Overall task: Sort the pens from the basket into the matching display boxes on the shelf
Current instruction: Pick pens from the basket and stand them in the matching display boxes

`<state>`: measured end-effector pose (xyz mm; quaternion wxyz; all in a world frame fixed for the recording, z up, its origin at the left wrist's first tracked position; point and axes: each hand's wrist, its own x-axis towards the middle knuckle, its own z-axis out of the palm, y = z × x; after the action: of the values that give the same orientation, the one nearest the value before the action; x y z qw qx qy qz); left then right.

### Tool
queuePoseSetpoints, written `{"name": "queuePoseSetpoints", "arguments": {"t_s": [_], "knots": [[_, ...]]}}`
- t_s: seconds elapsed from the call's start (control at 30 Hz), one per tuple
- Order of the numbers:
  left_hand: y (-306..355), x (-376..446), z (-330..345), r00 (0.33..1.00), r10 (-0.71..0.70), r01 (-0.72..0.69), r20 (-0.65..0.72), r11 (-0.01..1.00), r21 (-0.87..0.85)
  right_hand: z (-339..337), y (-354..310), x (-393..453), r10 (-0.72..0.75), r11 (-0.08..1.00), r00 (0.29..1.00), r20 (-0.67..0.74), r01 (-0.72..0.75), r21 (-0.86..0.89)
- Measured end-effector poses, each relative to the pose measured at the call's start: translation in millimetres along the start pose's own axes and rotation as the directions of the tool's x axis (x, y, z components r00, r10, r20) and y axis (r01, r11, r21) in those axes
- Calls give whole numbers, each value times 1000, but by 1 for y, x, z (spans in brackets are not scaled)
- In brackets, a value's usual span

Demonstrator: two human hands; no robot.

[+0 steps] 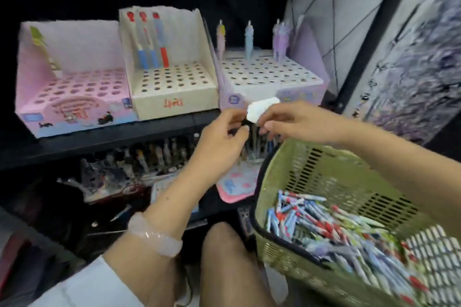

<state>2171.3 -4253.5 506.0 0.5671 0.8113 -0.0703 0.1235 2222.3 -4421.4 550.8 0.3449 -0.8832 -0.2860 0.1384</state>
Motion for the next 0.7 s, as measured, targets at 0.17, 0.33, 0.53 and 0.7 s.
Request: {"name": "queuePoseSetpoints", "arguments": {"t_s": [0.17, 0.33, 0.53, 0.7], "knots": [[-24, -26, 96, 953, -13, -20, 303, 994, 106, 21, 109, -57, 200, 965, 979, 44, -189, -182], [-57, -35, 138, 840, -227, 46, 493, 935, 352, 65, 192, -73, 425, 892, 885, 193, -373, -254], [-79, -27, 144, 844, -299, 142, 445, 925, 353, 122, 237, -53, 672, 728, 672, 312, -677, -111], [-87, -27, 146, 849, -311, 211, 427, 941, 266, 175, 238, -25, 810, 497, 532, 246, -846, 194]]}}
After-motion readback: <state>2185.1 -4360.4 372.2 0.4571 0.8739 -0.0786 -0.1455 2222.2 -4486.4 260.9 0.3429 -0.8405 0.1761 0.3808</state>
